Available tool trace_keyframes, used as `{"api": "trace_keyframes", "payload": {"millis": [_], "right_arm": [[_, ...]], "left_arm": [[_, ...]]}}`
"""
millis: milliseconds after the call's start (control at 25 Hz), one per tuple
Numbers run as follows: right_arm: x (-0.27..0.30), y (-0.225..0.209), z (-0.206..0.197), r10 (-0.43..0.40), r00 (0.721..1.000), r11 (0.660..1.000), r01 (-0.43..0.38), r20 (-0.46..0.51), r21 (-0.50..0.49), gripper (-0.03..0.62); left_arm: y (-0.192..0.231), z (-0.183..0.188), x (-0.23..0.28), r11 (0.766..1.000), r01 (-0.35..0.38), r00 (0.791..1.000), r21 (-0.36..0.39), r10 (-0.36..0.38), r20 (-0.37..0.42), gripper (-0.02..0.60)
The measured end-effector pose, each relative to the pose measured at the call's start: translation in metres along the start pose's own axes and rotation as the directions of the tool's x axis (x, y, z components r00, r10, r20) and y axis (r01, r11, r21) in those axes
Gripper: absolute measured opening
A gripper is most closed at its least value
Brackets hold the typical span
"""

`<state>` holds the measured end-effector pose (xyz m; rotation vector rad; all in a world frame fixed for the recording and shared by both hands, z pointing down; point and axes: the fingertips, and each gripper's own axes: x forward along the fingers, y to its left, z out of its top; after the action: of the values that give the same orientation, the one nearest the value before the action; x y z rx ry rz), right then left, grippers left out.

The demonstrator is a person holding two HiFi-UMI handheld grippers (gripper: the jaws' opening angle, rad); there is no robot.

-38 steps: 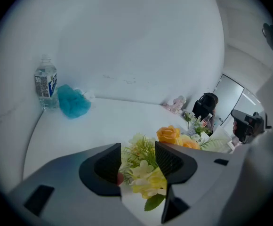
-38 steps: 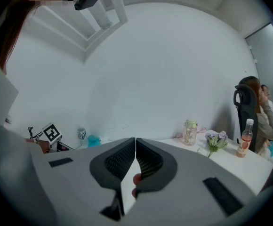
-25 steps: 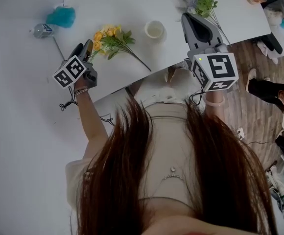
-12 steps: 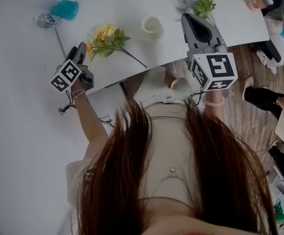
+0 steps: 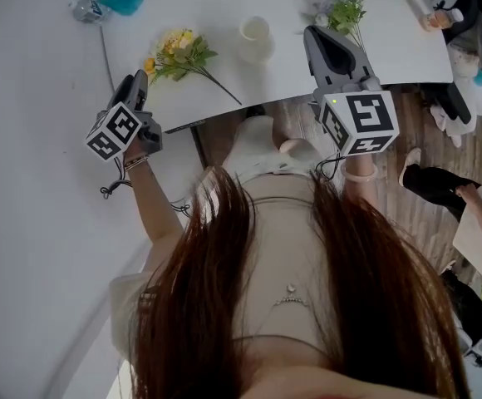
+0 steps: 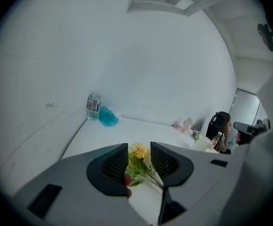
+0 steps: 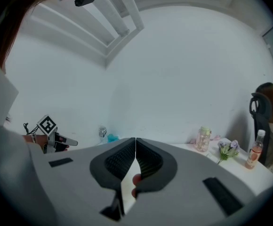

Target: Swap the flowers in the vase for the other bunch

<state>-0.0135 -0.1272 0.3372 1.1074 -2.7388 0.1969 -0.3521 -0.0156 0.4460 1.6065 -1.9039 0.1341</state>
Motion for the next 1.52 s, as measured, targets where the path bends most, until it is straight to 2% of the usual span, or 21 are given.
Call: {"api": "trace_keyframes", "payload": {"millis": [280, 520, 800, 1000, 1320, 1520], "right_arm": [[-0.018, 0.003, 0.005, 0.049, 0.999, 0.999, -0.049, 0.015, -0.002, 0.028], [-0.032, 0.009, 0.002, 0.089, 0.996, 0.996, -0.089, 0.022, -0.01, 0.028], [-0.059, 0.017, -0.007, 0.123, 0.992, 0.992, -0.122, 0.028, -0.022, 0.028], [-0.083, 0.019, -0.012, 0.132, 0.991, 0.991, -0.131, 0.034, -0.028, 0.026], [-0.116, 0.021, -0.013, 0.136, 0.99, 0.99, -0.135, 0.047, -0.035, 0.026], [-0.137, 0.023, -0.007, 0.147, 0.987, 0.988, -0.143, 0.071, -0.054, 0.026]], "left_arm": [[-0.039, 0.001, -0.031, 1.0, 0.012, 0.996, -0.009, -0.011, 0.093, 0.115], [-0.071, -0.002, -0.057, 1.0, 0.015, 0.988, 0.013, -0.017, 0.152, 0.112], [-0.114, -0.004, -0.096, 0.998, -0.015, 0.967, 0.054, 0.001, 0.256, 0.078], [-0.139, -0.016, -0.117, 0.995, -0.052, 0.957, 0.09, 0.024, 0.288, 0.044], [-0.18, -0.031, -0.144, 0.995, -0.027, 0.949, 0.092, -0.004, 0.315, 0.021], [-0.204, -0.035, -0.169, 0.996, -0.027, 0.932, 0.09, -0.008, 0.361, 0.011]]}}
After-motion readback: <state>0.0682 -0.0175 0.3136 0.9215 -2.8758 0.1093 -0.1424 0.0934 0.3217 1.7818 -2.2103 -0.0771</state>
